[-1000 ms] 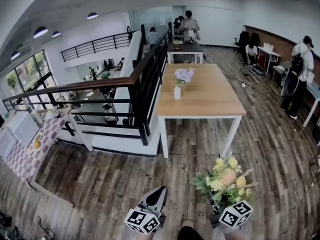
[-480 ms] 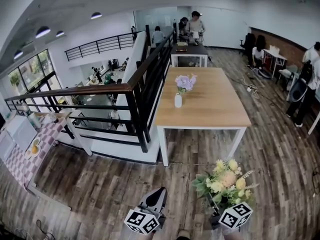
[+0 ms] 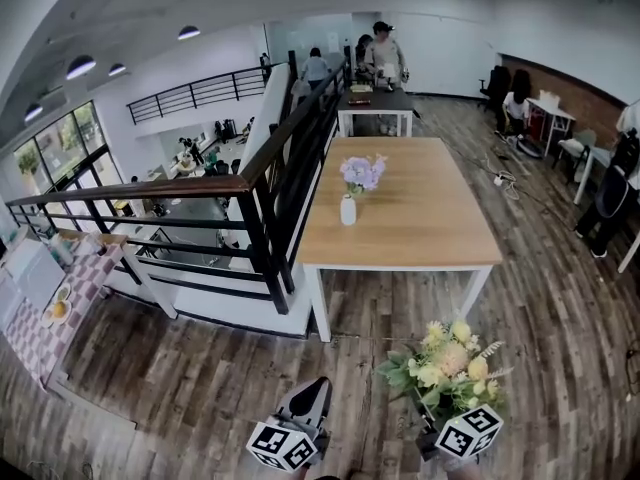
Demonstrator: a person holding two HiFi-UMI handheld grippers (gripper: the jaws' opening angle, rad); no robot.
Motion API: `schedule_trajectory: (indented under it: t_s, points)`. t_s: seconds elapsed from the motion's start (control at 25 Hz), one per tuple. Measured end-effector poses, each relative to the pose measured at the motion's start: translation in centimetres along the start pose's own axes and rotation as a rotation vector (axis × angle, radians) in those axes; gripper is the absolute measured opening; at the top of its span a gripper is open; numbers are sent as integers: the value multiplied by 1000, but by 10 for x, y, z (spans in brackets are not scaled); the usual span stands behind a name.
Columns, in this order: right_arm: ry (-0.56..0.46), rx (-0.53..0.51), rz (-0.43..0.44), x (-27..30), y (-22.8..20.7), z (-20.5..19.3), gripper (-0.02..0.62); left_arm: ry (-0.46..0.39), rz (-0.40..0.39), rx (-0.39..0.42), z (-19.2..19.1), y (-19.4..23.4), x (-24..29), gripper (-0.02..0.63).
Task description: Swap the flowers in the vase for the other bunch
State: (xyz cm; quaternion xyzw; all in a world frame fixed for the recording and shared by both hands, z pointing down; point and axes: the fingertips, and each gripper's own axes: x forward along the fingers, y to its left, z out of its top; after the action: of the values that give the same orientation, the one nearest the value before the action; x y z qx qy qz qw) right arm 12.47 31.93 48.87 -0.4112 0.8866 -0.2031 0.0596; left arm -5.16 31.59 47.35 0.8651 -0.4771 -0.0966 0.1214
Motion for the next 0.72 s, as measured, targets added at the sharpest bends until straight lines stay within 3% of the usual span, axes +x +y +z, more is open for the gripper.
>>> schedule_trajectory:
  t_s: [0.44, 0.72]
  points:
    - [16, 16, 4, 27, -28, 3, 54, 23, 8, 0, -3, 20, 36, 9]
    - [11, 2, -12, 66, -56, 22, 54, 16, -33, 2, 3, 45, 87, 9]
